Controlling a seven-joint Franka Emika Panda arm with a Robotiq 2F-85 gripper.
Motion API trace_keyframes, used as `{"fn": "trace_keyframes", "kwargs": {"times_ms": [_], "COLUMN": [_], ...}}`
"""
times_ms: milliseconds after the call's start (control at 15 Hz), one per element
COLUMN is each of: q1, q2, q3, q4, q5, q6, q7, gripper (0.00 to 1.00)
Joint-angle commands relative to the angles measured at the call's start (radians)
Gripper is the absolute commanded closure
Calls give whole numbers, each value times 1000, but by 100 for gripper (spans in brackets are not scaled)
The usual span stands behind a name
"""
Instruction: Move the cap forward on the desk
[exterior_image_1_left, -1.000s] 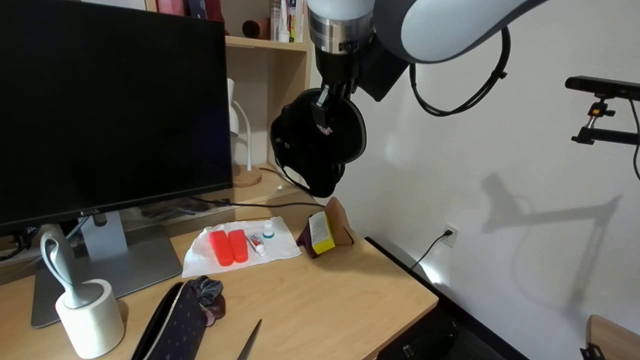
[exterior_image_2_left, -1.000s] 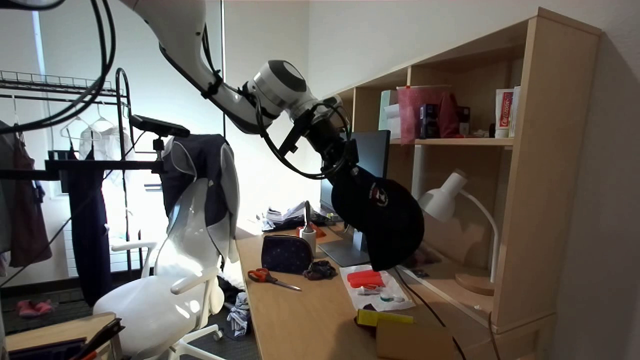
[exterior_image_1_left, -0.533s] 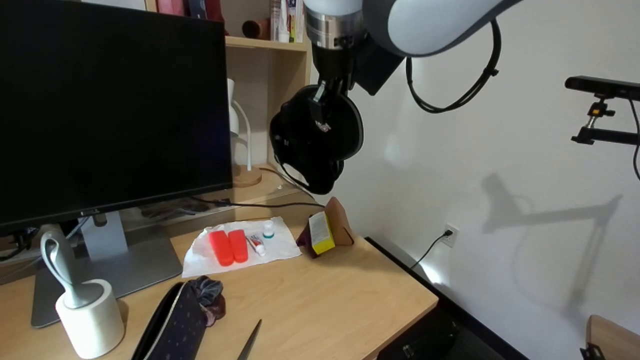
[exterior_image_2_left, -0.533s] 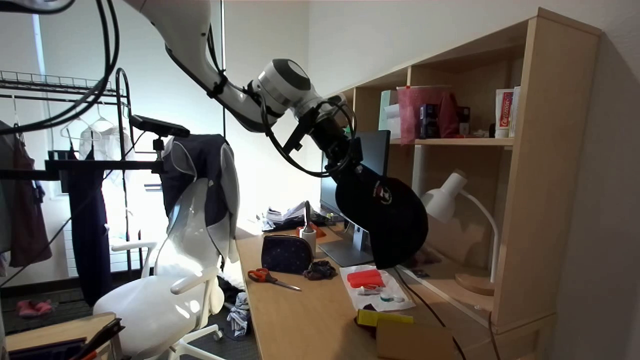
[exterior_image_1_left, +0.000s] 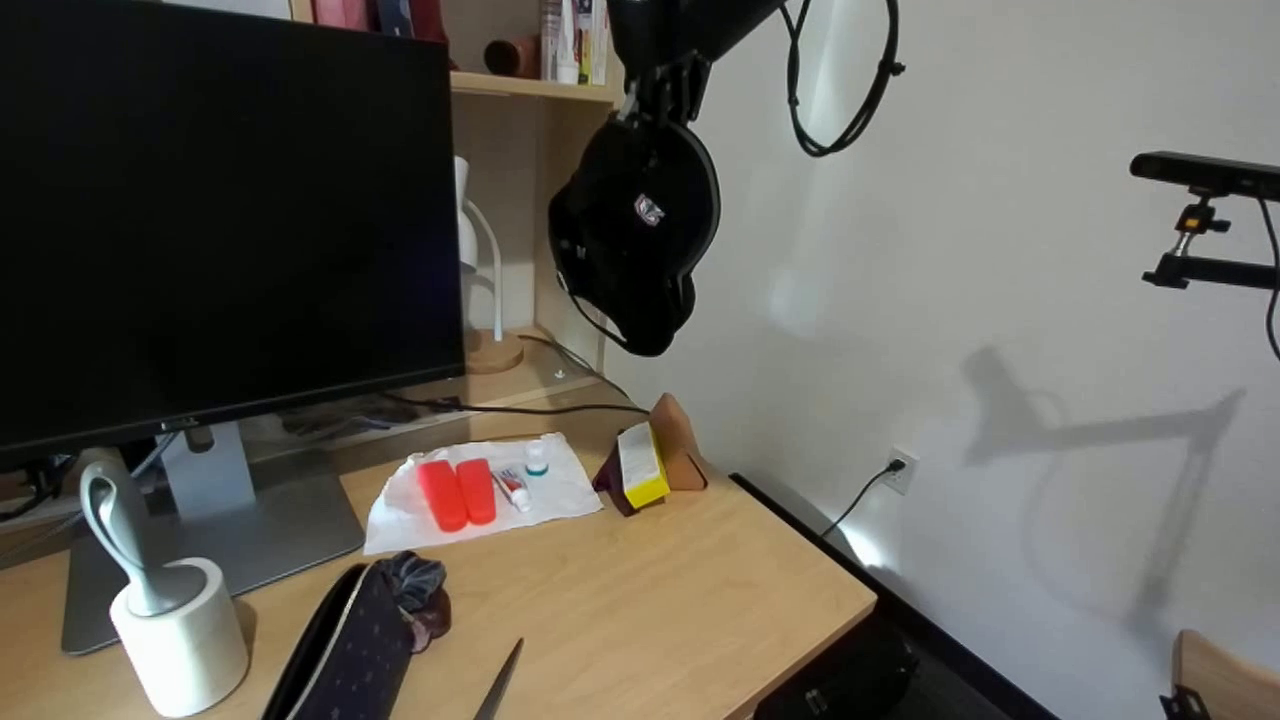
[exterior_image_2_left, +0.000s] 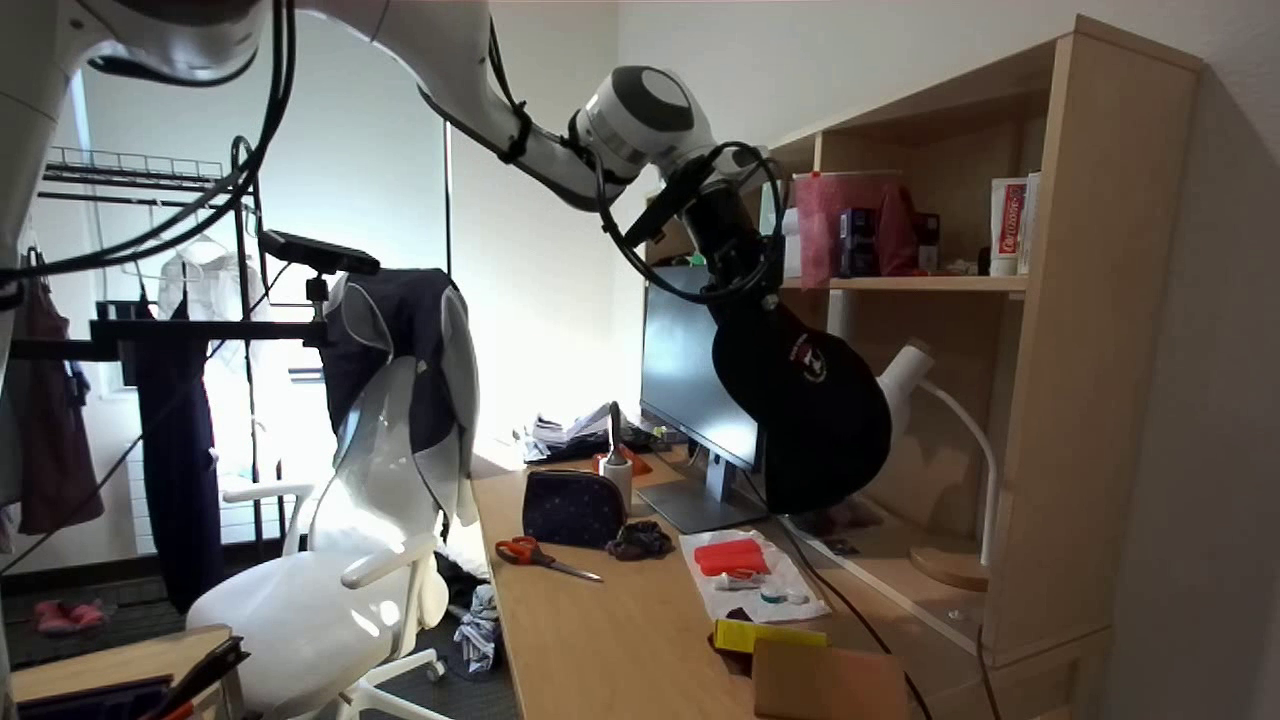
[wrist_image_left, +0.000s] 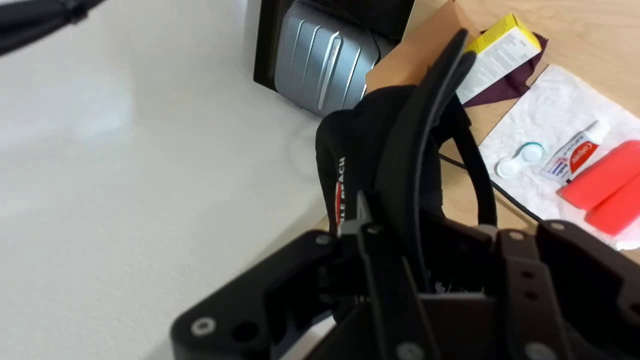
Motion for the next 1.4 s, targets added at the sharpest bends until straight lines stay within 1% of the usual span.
{"fn": "trace_keyframes", "kwargs": {"times_ms": [0, 67, 200, 267, 333, 400, 467, 667, 867, 1000, 1200, 1333], "q1": [9, 10, 12, 12, 6, 5, 0, -4, 3, 2, -4, -2], "q2": [25, 45, 64, 68, 106, 132, 160, 254, 332, 378, 446, 496], "q3": [-14, -16, -19, -19, -18, -18, -16, -26, -55, -70, -75, -75], "q4": [49, 81, 103, 106, 151, 177, 202, 288, 375, 434, 507, 559], "q5": [18, 23, 25, 26, 61, 74, 99, 150, 163, 169, 196, 220], "q6": [-18, -26, -27, -27, -55, -58, -48, -32, -32, -50, -20, -24], "q7": [-22, -30, -32, -32, -30, -35, -51, -40, 1, -3, -15, -26], "gripper": [89, 89, 89, 92, 92, 92, 92, 92, 92, 92, 92, 92]}}
